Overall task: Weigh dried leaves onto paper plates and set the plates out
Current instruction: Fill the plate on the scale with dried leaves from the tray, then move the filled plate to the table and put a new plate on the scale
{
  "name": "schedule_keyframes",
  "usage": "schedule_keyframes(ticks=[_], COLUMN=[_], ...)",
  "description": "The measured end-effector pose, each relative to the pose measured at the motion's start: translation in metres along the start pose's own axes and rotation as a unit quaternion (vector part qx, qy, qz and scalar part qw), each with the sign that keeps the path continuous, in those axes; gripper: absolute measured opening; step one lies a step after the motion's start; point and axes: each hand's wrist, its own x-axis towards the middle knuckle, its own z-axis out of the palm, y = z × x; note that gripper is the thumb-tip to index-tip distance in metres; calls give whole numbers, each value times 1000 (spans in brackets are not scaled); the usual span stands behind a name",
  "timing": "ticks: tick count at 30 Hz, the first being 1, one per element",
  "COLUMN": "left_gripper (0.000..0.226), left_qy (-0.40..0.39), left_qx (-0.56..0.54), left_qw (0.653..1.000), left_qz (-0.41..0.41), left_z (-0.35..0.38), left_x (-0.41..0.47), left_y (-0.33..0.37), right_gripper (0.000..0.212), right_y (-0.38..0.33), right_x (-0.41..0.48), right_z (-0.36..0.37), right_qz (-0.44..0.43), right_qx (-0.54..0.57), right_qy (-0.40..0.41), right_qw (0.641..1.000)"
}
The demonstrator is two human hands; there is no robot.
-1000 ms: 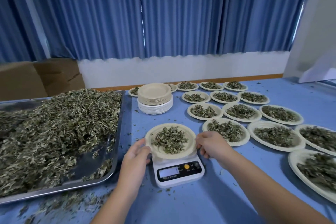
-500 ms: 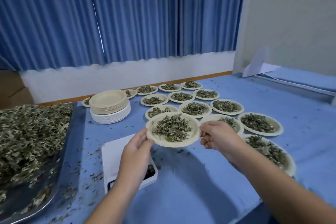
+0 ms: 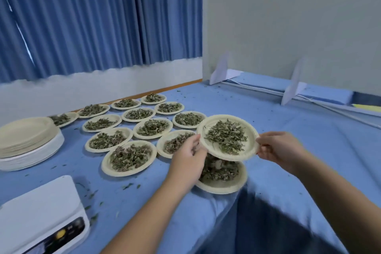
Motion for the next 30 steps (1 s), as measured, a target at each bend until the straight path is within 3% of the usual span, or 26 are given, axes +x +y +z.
schedule_keyframes(ticks=[6, 12, 30], left_gripper=[33, 17, 14], left_qy=[-23, 0, 19], left_qx=[8, 1, -16], left_qw=[999, 1000, 1000], left_qz=[24, 19, 2], left_z=[42, 43, 17], left_x=[18, 23, 15], left_y=[15, 12, 0], right_gripper=[9, 8, 16], right_y=[12, 40, 71], right_x=[23, 46, 67], right_z=[-80, -120, -90], right_qz=[21, 77, 109], right_qx=[15, 22, -11], right_qy=[122, 196, 173], right_qw=[992, 977, 979])
